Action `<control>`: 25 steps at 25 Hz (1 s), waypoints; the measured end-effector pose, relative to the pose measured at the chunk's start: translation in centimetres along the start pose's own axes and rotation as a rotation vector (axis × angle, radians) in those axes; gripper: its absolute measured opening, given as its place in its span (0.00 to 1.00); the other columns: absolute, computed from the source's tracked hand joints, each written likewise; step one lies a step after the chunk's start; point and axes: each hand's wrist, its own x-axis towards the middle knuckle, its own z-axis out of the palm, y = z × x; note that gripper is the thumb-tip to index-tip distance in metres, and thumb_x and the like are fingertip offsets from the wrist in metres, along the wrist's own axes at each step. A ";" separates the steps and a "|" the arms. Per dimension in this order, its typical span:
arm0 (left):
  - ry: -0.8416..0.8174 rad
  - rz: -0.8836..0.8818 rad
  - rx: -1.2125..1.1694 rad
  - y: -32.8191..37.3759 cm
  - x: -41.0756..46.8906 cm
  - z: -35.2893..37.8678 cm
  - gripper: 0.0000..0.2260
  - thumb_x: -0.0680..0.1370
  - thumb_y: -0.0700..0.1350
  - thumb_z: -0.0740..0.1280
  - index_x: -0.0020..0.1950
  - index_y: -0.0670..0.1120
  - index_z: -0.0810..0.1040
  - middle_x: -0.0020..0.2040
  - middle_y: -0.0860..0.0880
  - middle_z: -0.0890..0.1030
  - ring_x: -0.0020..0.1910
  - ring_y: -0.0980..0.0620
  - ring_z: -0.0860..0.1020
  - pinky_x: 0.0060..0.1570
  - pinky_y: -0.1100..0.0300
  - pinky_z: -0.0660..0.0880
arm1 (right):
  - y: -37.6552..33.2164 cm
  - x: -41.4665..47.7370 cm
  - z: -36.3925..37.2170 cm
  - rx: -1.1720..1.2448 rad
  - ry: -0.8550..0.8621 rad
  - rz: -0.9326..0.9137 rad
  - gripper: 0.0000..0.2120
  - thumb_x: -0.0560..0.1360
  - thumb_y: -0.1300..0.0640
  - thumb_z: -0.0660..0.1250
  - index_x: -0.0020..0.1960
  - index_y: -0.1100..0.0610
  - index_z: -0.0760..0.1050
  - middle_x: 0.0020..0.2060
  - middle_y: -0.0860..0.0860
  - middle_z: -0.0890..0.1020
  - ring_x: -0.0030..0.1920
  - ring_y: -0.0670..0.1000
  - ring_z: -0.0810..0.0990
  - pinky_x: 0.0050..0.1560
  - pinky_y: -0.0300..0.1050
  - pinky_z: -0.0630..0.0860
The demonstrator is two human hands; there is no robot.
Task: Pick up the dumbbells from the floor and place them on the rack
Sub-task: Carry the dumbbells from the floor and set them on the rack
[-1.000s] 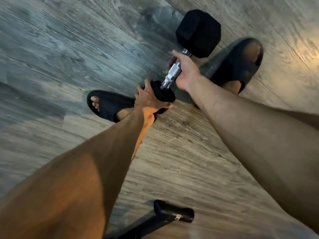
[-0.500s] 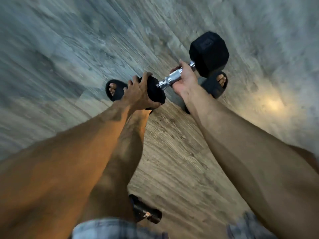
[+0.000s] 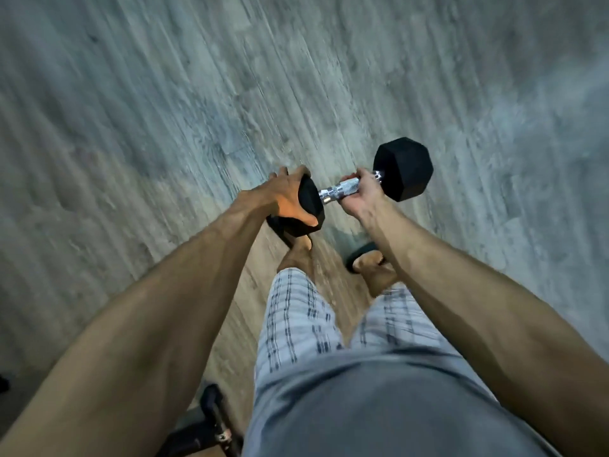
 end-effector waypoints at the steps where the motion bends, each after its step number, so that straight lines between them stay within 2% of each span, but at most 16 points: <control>1: 0.015 0.003 -0.025 -0.7 -1.7 -1.1 0.47 0.58 0.63 0.79 0.71 0.54 0.60 0.63 0.43 0.67 0.63 0.42 0.68 0.59 0.43 0.74 | 0.4 -2.0 1.3 -0.045 -0.011 -0.033 0.13 0.79 0.60 0.62 0.36 0.54 0.65 0.28 0.48 0.70 0.26 0.47 0.71 0.32 0.41 0.71; 4: 0.070 -0.004 -0.124 -3.5 -5.8 -3.1 0.47 0.58 0.64 0.79 0.69 0.54 0.60 0.61 0.44 0.68 0.61 0.43 0.70 0.56 0.49 0.74 | 2.5 -5.6 5.4 -0.209 -0.051 -0.099 0.13 0.78 0.62 0.62 0.36 0.54 0.64 0.27 0.49 0.69 0.24 0.47 0.70 0.28 0.39 0.69; 7: 0.133 -0.060 -0.294 -7.3 -9.1 -4.4 0.46 0.58 0.65 0.79 0.68 0.54 0.61 0.60 0.45 0.69 0.57 0.45 0.73 0.53 0.49 0.77 | 5.7 -9.1 10.6 -0.417 -0.122 -0.178 0.12 0.79 0.62 0.62 0.38 0.54 0.65 0.27 0.50 0.69 0.24 0.48 0.71 0.28 0.41 0.70; 11: 0.231 -0.116 -0.555 -11.4 -11.9 -6.0 0.46 0.52 0.66 0.79 0.63 0.53 0.63 0.57 0.45 0.73 0.49 0.47 0.79 0.37 0.50 0.83 | 9.5 -11.5 17.0 -0.660 -0.194 -0.239 0.09 0.79 0.65 0.59 0.41 0.57 0.65 0.29 0.54 0.70 0.27 0.52 0.70 0.31 0.47 0.71; 13: 0.295 -0.144 -0.652 -13.8 -13.1 -7.3 0.45 0.54 0.64 0.80 0.63 0.51 0.64 0.55 0.46 0.75 0.48 0.48 0.80 0.34 0.51 0.83 | 11.9 -12.3 20.7 -0.750 -0.236 -0.245 0.09 0.78 0.66 0.59 0.41 0.58 0.65 0.29 0.55 0.70 0.27 0.52 0.70 0.30 0.47 0.71; 17: 0.367 -0.235 -0.746 -19.4 -13.9 -10.7 0.44 0.55 0.64 0.80 0.63 0.51 0.64 0.56 0.46 0.74 0.49 0.47 0.80 0.34 0.49 0.83 | 16.2 -13.2 28.4 -0.895 -0.344 -0.204 0.13 0.77 0.70 0.57 0.36 0.59 0.65 0.28 0.55 0.69 0.28 0.52 0.69 0.32 0.48 0.69; 22: 0.417 -0.371 -0.749 -26.9 -13.9 -16.6 0.45 0.55 0.68 0.77 0.65 0.54 0.63 0.57 0.46 0.70 0.51 0.47 0.76 0.38 0.51 0.83 | 21.9 -13.4 38.3 -1.069 -0.331 -0.166 0.11 0.74 0.70 0.55 0.35 0.60 0.64 0.30 0.57 0.70 0.28 0.54 0.70 0.33 0.47 0.72; 25: 0.433 -0.446 -0.822 -30.8 -14.8 -21.2 0.43 0.55 0.68 0.77 0.63 0.56 0.64 0.56 0.47 0.69 0.53 0.47 0.74 0.40 0.50 0.83 | 25.1 -14.0 45.2 -1.155 -0.377 -0.094 0.13 0.76 0.70 0.54 0.35 0.59 0.63 0.29 0.56 0.68 0.28 0.53 0.69 0.33 0.47 0.71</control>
